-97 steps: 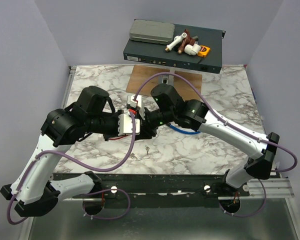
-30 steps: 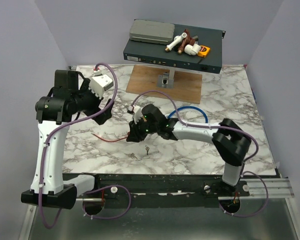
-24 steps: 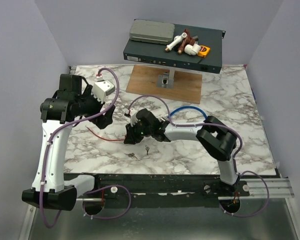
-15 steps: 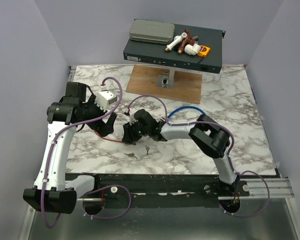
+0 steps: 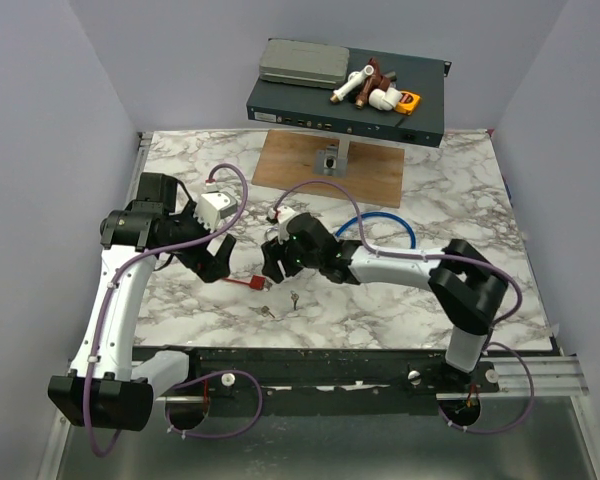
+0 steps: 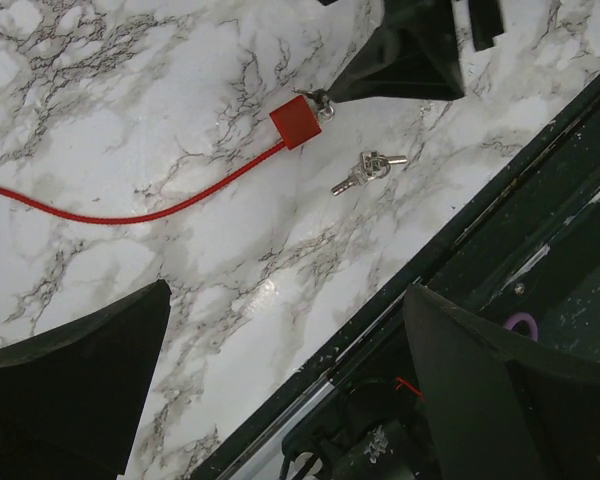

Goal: Unlock with the key
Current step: Place the lock at the center of the board, then pick up the key from the center of the board.

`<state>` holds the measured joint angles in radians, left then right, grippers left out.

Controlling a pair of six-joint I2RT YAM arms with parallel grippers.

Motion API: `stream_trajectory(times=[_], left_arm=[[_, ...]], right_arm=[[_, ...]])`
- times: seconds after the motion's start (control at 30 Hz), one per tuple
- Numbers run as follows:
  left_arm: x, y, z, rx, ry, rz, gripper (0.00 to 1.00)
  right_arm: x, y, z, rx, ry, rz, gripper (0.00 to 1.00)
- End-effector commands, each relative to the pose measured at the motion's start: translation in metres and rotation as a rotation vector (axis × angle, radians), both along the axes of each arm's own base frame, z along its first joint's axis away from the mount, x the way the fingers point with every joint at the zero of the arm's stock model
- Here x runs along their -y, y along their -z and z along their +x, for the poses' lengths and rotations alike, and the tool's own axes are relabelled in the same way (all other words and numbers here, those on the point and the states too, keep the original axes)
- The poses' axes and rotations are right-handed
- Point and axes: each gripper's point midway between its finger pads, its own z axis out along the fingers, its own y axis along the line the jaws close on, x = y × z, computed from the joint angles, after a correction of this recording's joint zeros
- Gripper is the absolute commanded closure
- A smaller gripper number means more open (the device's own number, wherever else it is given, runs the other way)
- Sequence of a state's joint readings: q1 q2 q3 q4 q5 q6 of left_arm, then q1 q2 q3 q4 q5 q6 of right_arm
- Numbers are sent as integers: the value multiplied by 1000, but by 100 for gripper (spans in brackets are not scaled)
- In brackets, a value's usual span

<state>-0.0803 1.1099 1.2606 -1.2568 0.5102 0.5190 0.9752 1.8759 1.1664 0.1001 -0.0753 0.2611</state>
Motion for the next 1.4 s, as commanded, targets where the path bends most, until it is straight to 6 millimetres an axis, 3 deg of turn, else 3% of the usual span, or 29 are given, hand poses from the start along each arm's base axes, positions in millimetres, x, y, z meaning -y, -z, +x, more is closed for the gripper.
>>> stream_trajectory(times=[0.0,0.2,0.7,0.93,1.17,1.37], left_arm=[[5,-2,-2,27,35,-28,1],[7,1,-3,13,28,-44,1],[7,4,-5,9,22,-48,2],[8,5,-6,6,20,-49,2],[9,3,-7,10,24,-57,2],[8,3,-7,11,22,-51,2]], right_arm=[[38,4,-14,21,26,-80,36],[51,25,-33,-32,-4,-105,52],[61,52,-50,-35,-32,-217,53],[72,61,-46,-15,12,-266,56],[68,65,-43,-10,20,-257,63],[64,64,-44,-21,16,-239,78]])
